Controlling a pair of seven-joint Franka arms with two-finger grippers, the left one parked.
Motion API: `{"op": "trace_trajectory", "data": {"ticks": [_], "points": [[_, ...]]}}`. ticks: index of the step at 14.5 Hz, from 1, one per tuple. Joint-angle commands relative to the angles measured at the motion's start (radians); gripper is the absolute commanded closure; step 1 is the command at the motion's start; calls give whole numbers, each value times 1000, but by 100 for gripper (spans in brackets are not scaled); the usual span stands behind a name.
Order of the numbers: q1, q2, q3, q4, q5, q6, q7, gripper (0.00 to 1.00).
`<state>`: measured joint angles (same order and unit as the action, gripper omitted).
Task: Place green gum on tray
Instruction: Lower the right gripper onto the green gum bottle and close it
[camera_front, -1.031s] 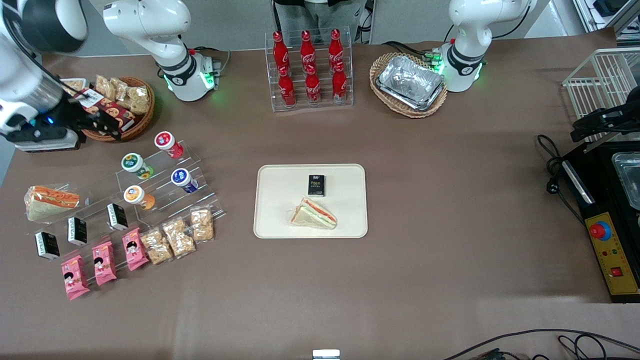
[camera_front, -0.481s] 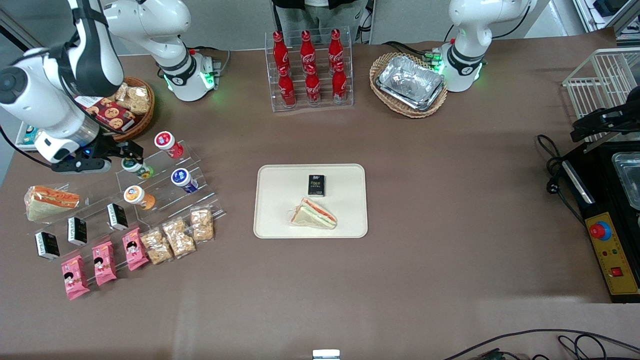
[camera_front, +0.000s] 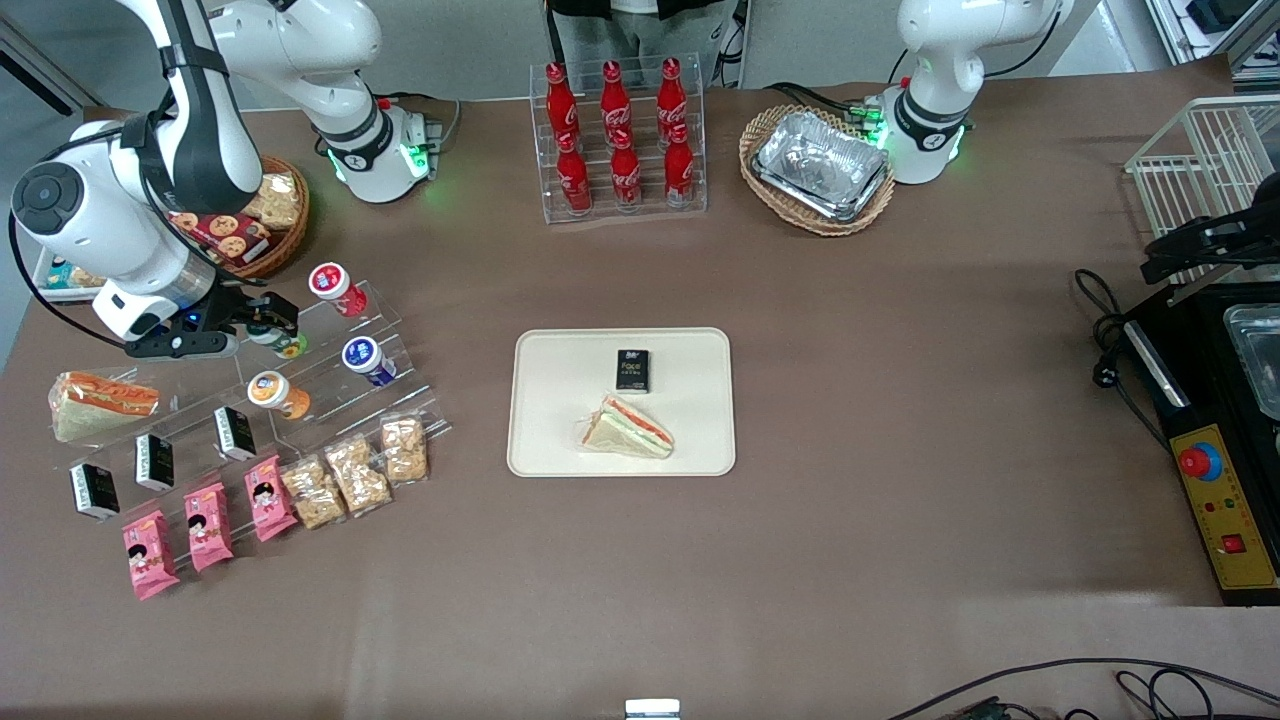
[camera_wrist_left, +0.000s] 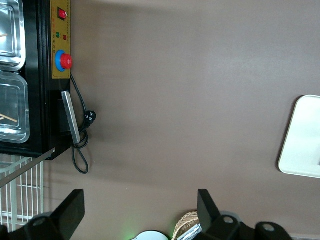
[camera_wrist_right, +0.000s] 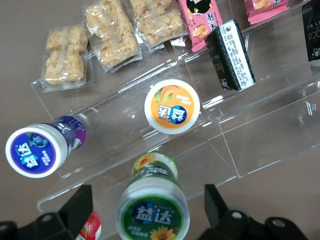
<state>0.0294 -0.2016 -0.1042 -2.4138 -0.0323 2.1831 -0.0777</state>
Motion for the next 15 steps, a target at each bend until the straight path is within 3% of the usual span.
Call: {"op": "trace_trajectory", "data": {"ticks": [1,8,15], "points": [[-6,-2,0,-19,-15,21,-5,1],[-14,-1,0,-36,-15,27,-5,6],[-14,7,0,-34,-15,34,-5,70]]}}
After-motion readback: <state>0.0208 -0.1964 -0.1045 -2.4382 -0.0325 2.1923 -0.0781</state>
